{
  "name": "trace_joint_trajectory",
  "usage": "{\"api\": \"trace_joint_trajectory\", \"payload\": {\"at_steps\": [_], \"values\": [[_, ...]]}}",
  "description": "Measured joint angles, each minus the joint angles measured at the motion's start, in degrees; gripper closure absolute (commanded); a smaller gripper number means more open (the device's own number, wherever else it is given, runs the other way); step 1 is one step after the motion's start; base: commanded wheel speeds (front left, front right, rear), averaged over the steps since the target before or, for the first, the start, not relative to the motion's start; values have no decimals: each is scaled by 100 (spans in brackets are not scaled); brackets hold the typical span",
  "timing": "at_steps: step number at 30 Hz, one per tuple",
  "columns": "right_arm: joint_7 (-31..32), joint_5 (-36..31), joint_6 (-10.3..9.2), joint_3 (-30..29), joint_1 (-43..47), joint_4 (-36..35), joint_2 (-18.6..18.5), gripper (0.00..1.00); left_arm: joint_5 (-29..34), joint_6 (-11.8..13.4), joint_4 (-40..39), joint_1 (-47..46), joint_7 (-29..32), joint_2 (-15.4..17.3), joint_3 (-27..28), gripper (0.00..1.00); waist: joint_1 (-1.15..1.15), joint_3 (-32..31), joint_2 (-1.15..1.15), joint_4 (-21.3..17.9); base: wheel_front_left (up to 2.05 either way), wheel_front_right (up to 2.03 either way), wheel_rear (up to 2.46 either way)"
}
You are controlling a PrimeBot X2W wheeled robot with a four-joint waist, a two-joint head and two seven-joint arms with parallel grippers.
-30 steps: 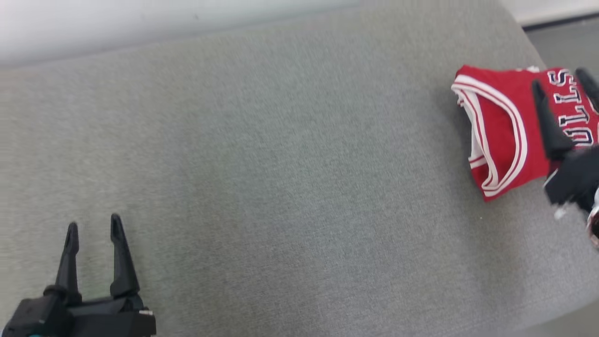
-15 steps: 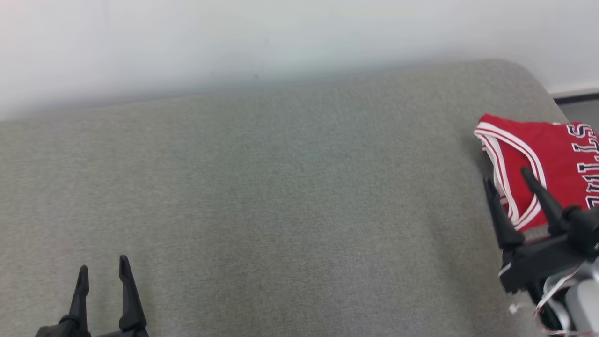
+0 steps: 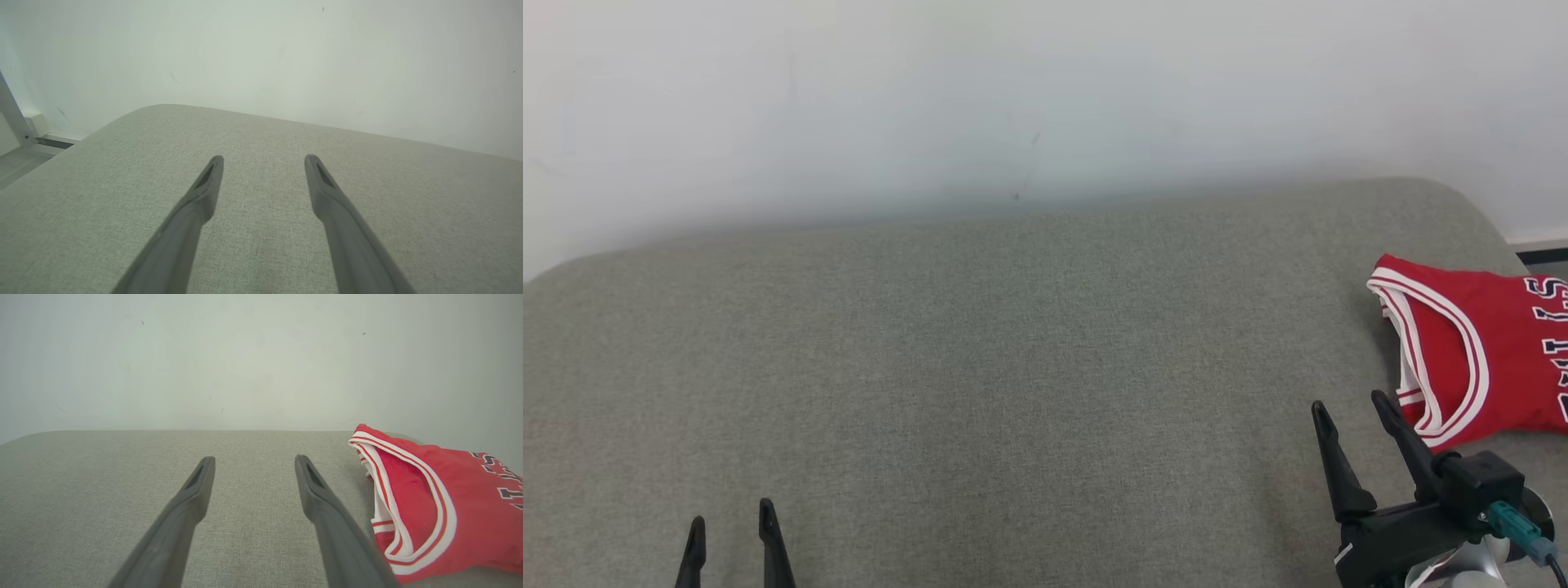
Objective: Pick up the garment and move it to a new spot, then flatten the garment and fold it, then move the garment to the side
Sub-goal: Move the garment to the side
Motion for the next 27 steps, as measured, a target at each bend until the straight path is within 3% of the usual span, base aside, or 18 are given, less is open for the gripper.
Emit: {"api": "trace_joint_trajectory", "payload": {"at_steps": [6,13,27], "values": [[-62,-90,0,-101,66,200,165,0,-3,64,53,7,-1,-1,-70,0,0,-165,0,90,0,0,0],[-87,-107,0,-104,73,312,309,0,-7,-40,211,-94,0,0,43,0,0,-249,1,146,0,0,0],[-93,-155,0,-101,205,322,426,0,358,-503,781,-536,0,63,-60,0,1,-227,1,120,0,0,0]]}}
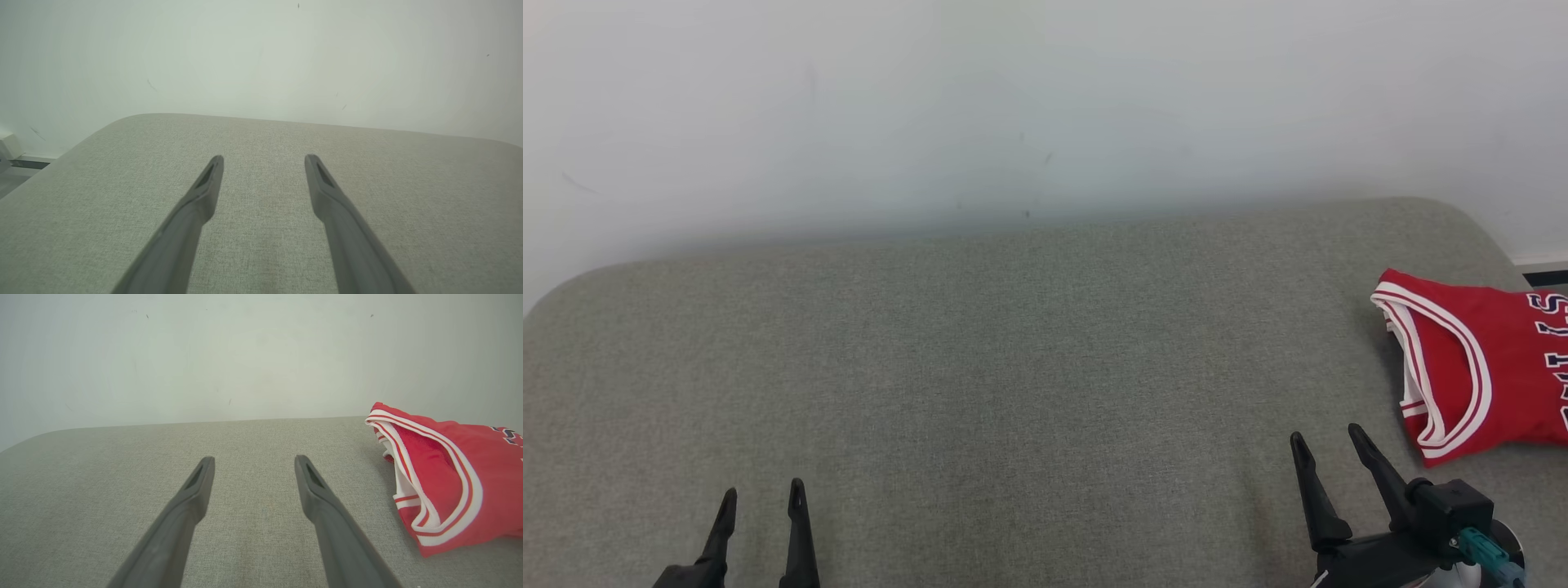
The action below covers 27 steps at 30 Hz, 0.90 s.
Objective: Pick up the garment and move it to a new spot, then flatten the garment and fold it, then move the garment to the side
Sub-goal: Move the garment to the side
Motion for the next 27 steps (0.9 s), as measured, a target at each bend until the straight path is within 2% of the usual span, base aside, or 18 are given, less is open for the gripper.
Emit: {"api": "trace_joint_trajectory", "payload": {"at_steps": [27], "values": [[0,34,0,-4,43,-10,126,0,136,-215,131,-93,-1,-33,292,0,0,35,0,-60,0,0,0]]}}
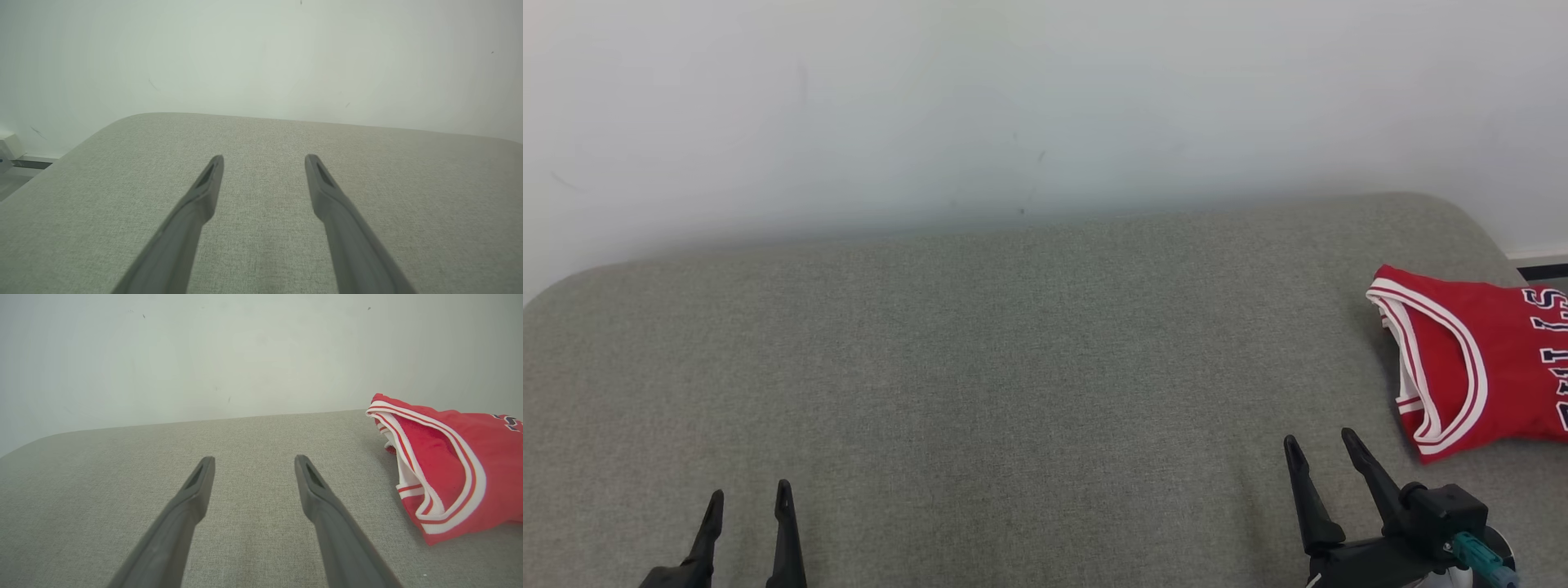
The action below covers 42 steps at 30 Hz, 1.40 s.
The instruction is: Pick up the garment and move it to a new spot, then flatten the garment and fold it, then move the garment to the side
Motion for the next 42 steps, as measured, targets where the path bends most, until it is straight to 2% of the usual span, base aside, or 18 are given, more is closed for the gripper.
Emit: {"api": "trace_joint_trajectory", "payload": {"at_steps": [4,5,12,28,42], "values": [[2,9,0,7,5,19,5,0,13,-3,21,4,1,-7,8,0,0,-1,0,8,0,0,0],[10,10,0,12,21,60,14,100,5,-3,71,29,4,-12,4,100,0,-2,0,9,0,0,0],[99,175,0,18,260,267,91,100,-171,-7,334,175,129,-56,21,100,0,2,0,18,0,0,0],[532,1696,0,-313,244,55,230,100,-1875,-20,207,127,527,-56,26,100,0,26,0,74,0,0,0],[847,2828,0,-557,219,-111,342,100,-3099,-55,93,24,846,-54,24,100,0,46,0,123,0,0,0]]}}
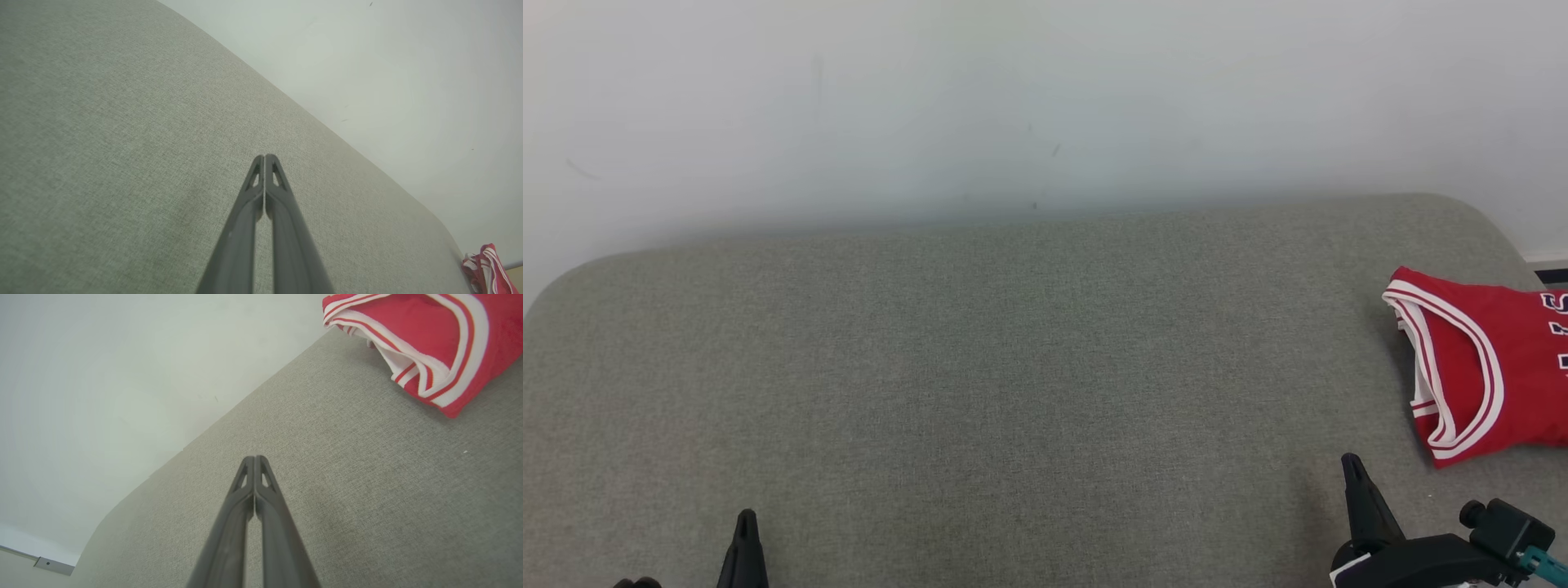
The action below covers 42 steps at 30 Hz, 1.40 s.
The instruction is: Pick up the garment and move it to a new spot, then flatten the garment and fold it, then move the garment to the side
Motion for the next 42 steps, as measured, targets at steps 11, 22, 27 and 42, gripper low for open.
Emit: {"api": "trace_joint_trajectory", "payload": {"at_steps": [11,22,27,42], "values": [[207,790,0,-170,-33,-115,76,100,-888,-12,-69,-72,216,0,2,100,0,16,0,38,0,0,0],[405,1483,0,-321,-56,-215,138,100,-1649,-14,-132,-132,416,1,9,100,0,32,0,77,0,0,0],[497,1761,0,-382,-68,-261,169,100,-1980,-20,-159,-153,494,2,11,100,0,40,0,94,0,0,0],[727,2632,0,-571,-101,-389,254,100,-2889,-57,-231,-245,727,3,15,100,0,63,0,150,0,0,0]]}}
